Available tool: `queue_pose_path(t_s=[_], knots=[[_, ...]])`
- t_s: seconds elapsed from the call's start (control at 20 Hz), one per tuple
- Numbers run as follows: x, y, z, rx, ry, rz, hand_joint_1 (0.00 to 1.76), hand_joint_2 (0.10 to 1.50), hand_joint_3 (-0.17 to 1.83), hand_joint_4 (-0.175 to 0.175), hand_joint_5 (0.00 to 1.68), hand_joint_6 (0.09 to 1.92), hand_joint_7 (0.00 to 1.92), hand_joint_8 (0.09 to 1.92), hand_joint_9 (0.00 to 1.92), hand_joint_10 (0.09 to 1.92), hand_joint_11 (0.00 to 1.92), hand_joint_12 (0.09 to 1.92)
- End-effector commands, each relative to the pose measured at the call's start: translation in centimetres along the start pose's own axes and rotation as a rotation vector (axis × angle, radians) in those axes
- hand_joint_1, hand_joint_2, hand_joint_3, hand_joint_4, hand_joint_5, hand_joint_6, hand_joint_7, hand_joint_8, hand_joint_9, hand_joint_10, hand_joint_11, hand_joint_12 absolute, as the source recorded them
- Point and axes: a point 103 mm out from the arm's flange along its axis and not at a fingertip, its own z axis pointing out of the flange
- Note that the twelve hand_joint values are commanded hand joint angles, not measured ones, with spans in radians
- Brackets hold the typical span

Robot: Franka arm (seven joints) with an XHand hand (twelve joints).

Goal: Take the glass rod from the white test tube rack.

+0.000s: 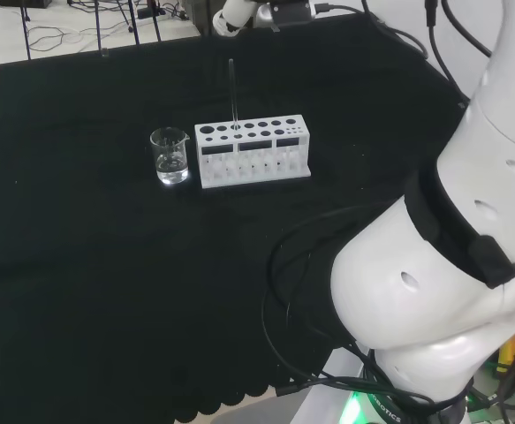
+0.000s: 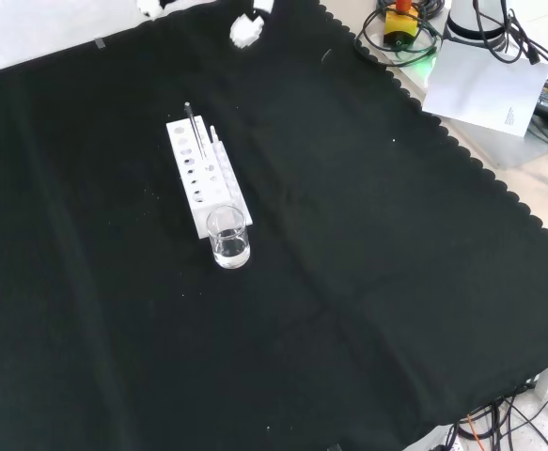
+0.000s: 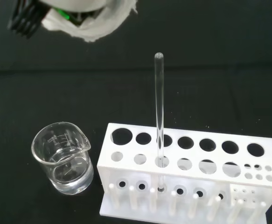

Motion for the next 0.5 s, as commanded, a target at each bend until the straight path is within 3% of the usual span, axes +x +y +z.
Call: queue_pose_path(t_s=[0.05,0.5], knots=[[0.0,2.5,1.9,0.013,0.001,0.009,0.83,0.67,0.64,-0.146,0.00,0.09,0.03,0.09,0.00,0.50,0.00,0.80],[0.0,4.8,5.7,0.055,-0.001,-0.008,0.82,0.68,0.63,-0.150,0.00,0.09,0.03,0.09,0.00,0.58,0.00,0.89]])
